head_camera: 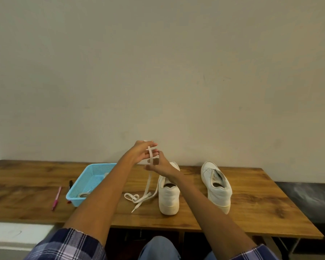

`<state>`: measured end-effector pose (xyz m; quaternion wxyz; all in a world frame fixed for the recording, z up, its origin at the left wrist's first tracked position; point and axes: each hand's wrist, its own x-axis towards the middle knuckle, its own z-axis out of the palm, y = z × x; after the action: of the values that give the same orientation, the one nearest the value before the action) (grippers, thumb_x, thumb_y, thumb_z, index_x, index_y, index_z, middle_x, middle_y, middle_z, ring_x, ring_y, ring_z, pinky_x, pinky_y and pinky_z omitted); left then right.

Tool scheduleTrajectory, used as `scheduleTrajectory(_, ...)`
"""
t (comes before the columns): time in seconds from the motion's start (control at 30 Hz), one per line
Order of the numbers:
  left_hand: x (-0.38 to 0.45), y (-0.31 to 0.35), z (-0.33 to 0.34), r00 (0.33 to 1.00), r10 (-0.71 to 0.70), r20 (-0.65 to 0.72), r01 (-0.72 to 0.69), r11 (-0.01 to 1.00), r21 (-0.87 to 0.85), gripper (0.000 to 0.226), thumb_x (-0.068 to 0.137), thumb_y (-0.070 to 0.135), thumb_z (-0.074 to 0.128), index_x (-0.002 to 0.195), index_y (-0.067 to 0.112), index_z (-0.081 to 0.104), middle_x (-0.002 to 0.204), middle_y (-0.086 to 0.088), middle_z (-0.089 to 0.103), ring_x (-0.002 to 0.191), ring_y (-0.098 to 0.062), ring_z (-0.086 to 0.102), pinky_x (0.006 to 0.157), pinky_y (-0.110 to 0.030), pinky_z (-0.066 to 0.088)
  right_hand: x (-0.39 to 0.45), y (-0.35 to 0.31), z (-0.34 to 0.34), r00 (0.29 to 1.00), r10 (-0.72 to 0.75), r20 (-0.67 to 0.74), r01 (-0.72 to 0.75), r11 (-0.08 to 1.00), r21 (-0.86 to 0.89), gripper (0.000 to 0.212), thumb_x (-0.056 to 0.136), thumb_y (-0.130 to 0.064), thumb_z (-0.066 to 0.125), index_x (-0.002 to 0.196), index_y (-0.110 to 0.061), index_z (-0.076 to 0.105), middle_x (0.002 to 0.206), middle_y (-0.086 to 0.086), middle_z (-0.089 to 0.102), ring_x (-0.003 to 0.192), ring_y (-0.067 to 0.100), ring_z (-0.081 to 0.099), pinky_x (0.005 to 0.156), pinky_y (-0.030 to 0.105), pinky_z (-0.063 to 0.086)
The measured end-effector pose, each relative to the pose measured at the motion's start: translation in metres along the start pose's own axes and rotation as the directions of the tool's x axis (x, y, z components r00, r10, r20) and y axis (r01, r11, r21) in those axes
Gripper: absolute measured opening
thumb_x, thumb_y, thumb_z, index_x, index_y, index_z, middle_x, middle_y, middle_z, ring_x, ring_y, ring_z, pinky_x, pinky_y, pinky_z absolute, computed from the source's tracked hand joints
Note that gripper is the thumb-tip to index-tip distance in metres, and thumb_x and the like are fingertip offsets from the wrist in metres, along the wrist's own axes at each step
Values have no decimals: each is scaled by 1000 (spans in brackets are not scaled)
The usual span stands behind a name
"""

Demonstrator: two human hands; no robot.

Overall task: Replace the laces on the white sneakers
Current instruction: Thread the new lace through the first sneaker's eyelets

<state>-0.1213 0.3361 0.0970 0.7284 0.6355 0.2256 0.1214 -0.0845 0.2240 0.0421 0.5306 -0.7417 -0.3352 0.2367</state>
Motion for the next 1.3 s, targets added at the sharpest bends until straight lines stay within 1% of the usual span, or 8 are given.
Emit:
scheduleTrajectory(0.13,8,-5,-3,984,118,-133,-54,911,409,28,91,-7,50,119,-3,53,108,-16,66,75,-24,65,67,-30,57,-1,-2,-10,994,62,94,-59,998,-34,63,84,-8,67,137,-13,33,108,12,67,92,18,64,89,33,50)
scheduleTrajectory(0.27,9,-19,-29,926,279,-253,118,422,899,25,90,2,54,115,-3,56,119,-19,61,108,-31,60,90,-33,48,-8,-11,-41,997,55,55,-67,972,227,50,91,-14,60,135,-12,37,86,7,64,63,11,56,70,28,52)
scheduleTrajectory(0.37,9,-31,-37,933,272,-234,177,220,959,26,92,-2,45,115,-5,56,122,-19,58,113,-31,57,90,-31,46,-15,-27,-68,999,4,53,-26,897,441,28,97,-17,52,123,-8,48,68,-1,47,49,7,37,55,23,48)
scheduleTrajectory(0.53,13,-40,-36,951,157,-267,249,123,961,34,91,10,50,123,2,54,132,-16,52,118,-31,53,96,-36,47,-12,-29,-89,991,87,-97,-68,980,186,6,94,-15,55,90,-12,57,75,1,50,50,8,36,47,20,39)
scheduleTrajectory(0.83,7,-23,35,985,15,174,-102,857,505,45,103,34,28,81,8,59,75,-8,61,71,-19,58,74,-32,51,-6,-18,-66,991,117,58,-116,993,-18,13,95,-7,50,83,-13,50,70,2,55,49,6,39,40,15,28)
scheduleTrajectory(0.97,13,-39,23,985,-2,171,-93,835,543,35,101,27,42,79,8,63,69,-5,55,55,-13,40,53,-24,36,-11,-12,-79,987,151,45,-148,987,-67,3,92,-6,56,90,-8,56,72,3,54,55,8,44,46,16,36)
scheduleTrajectory(1.17,26,-46,-4,986,122,118,-169,638,751,28,99,16,45,103,-1,66,99,-11,64,86,-22,61,80,-28,46,-10,13,-85,984,179,-8,-179,979,-93,13,94,-3,53,102,4,61,79,8,62,61,11,56,54,17,50)
scheduleTrajectory(1.3,22,-49,18,974,13,227,-150,789,596,27,102,14,38,99,1,61,91,-11,62,82,-19,59,82,-30,49,-5,14,-67,990,134,41,-129,986,-103,10,94,-1,53,100,2,60,88,14,66,64,14,61,57,18,54)
